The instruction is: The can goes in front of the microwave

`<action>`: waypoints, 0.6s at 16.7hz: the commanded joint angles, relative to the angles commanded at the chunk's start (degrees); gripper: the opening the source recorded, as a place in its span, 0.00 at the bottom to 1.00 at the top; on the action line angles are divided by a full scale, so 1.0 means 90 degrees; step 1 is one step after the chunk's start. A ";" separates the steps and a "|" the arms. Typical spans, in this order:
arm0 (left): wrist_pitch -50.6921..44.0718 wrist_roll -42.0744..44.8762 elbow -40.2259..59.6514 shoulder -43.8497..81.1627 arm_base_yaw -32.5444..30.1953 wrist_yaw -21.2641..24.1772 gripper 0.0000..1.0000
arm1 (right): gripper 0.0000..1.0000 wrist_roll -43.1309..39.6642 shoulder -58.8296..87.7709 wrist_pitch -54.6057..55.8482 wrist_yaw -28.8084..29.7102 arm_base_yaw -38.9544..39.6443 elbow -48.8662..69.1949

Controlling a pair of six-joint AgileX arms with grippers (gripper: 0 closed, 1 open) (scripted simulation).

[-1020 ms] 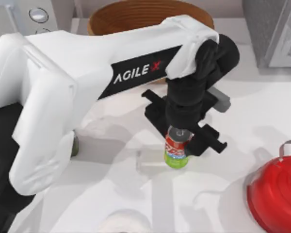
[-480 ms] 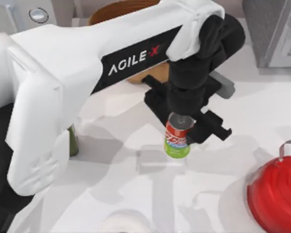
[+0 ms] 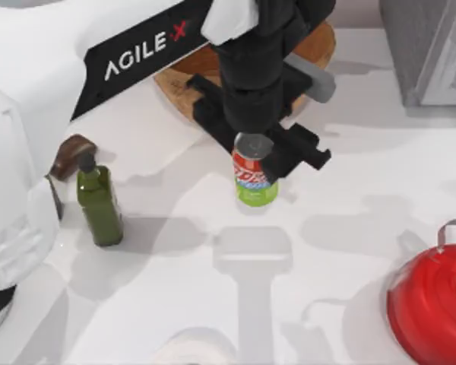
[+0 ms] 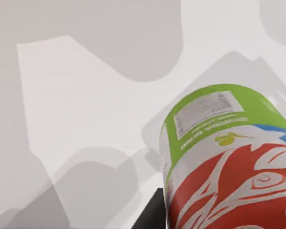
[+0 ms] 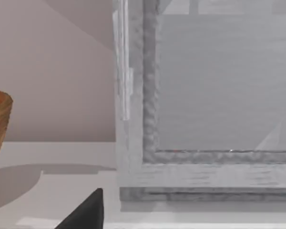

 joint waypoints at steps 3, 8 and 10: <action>-0.0064 0.0522 0.0046 -0.0738 0.1220 0.0155 0.00 | 1.00 0.0000 0.0000 0.0000 0.0000 0.0000 0.0000; -0.0069 0.1205 -0.0082 -0.1598 0.3829 0.0150 0.00 | 1.00 0.0000 0.0000 0.0000 0.0000 0.0000 0.0000; -0.0018 0.1319 -0.0210 -0.1651 0.4736 0.0044 0.00 | 1.00 0.0000 0.0000 0.0000 0.0000 0.0000 0.0000</action>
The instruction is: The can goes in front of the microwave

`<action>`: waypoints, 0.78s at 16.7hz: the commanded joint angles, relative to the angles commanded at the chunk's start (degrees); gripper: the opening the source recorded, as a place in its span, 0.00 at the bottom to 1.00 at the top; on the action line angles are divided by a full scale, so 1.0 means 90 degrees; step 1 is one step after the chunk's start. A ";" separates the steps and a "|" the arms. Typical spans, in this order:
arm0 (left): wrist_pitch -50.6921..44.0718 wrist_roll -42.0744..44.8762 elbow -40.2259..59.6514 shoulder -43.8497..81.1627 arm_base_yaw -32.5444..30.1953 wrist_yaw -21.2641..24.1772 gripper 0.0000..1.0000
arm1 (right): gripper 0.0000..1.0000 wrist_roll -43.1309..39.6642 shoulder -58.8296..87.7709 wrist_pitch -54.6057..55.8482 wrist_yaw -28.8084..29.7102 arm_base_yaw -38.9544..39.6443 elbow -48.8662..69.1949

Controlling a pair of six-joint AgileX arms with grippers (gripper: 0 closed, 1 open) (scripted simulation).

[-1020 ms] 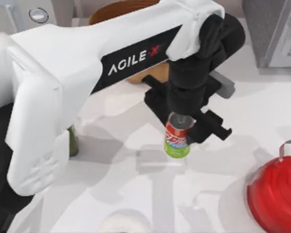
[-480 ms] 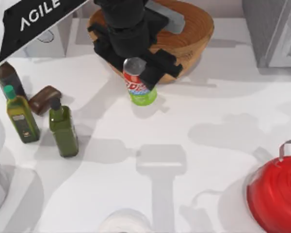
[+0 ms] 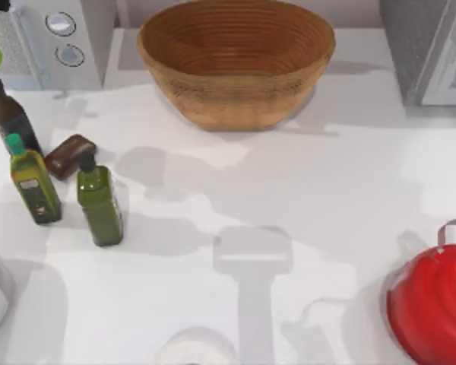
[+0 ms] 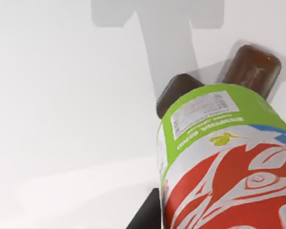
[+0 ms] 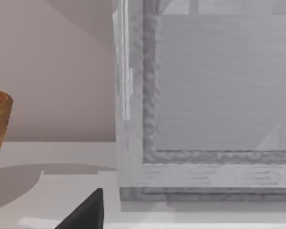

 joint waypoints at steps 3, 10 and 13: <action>0.0141 -0.0008 -0.0365 0.0382 0.0887 -0.0140 0.00 | 1.00 0.0000 0.0000 0.0000 0.0000 0.0000 0.0000; 0.0407 -0.0235 -0.0995 0.1413 0.1111 -0.0218 0.00 | 1.00 0.0000 0.0000 0.0000 0.0000 0.0000 0.0000; 0.0394 -0.0217 -0.0991 0.1414 0.1124 -0.0219 0.00 | 1.00 0.0000 0.0000 0.0000 0.0000 0.0000 0.0000</action>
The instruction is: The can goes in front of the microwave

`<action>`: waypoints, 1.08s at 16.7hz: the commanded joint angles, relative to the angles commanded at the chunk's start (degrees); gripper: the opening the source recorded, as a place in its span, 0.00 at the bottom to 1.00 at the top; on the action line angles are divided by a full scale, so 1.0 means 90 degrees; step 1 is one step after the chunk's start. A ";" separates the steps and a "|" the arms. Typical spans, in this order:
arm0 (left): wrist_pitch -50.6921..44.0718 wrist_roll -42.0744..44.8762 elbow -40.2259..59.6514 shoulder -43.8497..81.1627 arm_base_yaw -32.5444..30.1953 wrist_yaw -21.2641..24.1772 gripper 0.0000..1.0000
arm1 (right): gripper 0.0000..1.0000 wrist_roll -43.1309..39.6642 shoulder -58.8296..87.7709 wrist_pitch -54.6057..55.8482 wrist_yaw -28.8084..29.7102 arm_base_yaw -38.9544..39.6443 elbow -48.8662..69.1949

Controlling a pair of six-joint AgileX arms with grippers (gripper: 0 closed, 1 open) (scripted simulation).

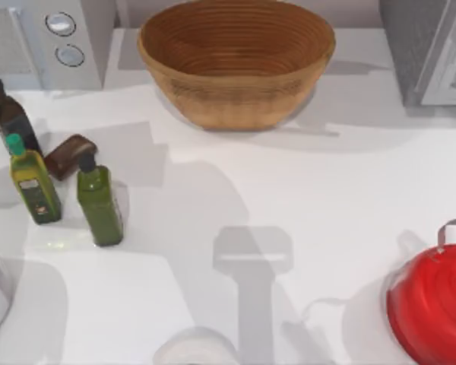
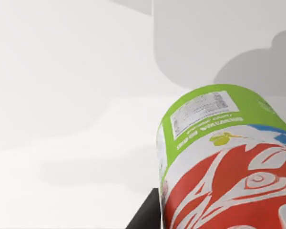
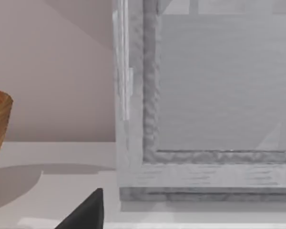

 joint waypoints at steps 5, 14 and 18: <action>0.0115 0.0162 -0.0149 -0.0049 0.0200 -0.0017 0.00 | 1.00 0.0000 0.0000 0.0000 0.0000 0.0000 0.0000; 0.0208 -0.0016 -0.0188 0.0009 -0.0011 0.0002 0.00 | 1.00 0.0000 0.0000 0.0000 0.0000 0.0000 0.0000; 0.0208 -0.0016 -0.0188 0.0009 -0.0011 0.0002 0.30 | 1.00 0.0000 0.0000 0.0000 0.0000 0.0000 0.0000</action>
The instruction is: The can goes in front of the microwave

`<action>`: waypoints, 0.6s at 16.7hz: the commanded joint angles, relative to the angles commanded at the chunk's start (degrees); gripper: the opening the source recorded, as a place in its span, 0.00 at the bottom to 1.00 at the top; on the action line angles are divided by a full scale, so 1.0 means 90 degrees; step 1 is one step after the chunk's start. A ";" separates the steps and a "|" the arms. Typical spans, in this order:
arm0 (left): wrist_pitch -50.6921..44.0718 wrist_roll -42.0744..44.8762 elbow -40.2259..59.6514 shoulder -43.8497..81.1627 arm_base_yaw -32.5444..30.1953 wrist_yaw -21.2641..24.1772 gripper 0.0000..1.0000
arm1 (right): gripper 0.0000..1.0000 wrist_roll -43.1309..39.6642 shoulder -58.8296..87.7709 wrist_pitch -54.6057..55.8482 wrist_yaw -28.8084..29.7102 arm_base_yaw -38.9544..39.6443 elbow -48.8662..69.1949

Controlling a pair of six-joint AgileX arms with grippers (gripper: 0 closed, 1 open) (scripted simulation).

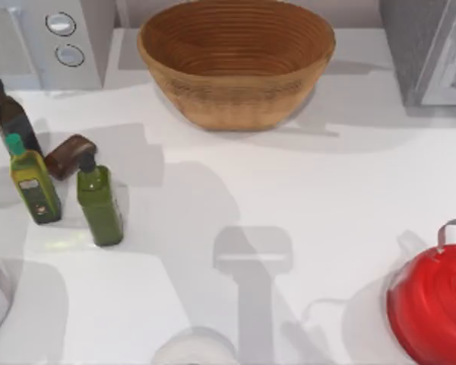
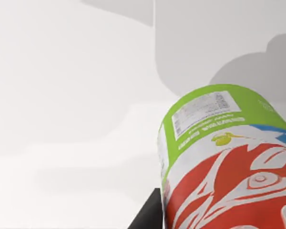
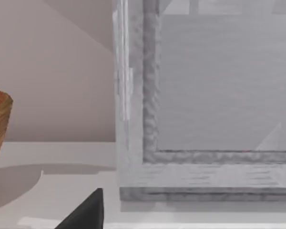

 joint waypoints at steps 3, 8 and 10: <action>0.0000 0.0000 0.0000 0.0000 0.0000 0.0000 0.53 | 1.00 0.0000 0.0000 0.0000 0.0000 0.0000 0.0000; 0.0000 0.0000 0.0000 0.0000 0.0000 0.0000 0.90 | 1.00 0.0000 0.0000 0.0000 0.0000 0.0000 0.0000; 0.0000 0.0000 0.0000 0.0000 0.0000 0.0000 1.00 | 1.00 0.0000 0.0000 0.0000 0.0000 0.0000 0.0000</action>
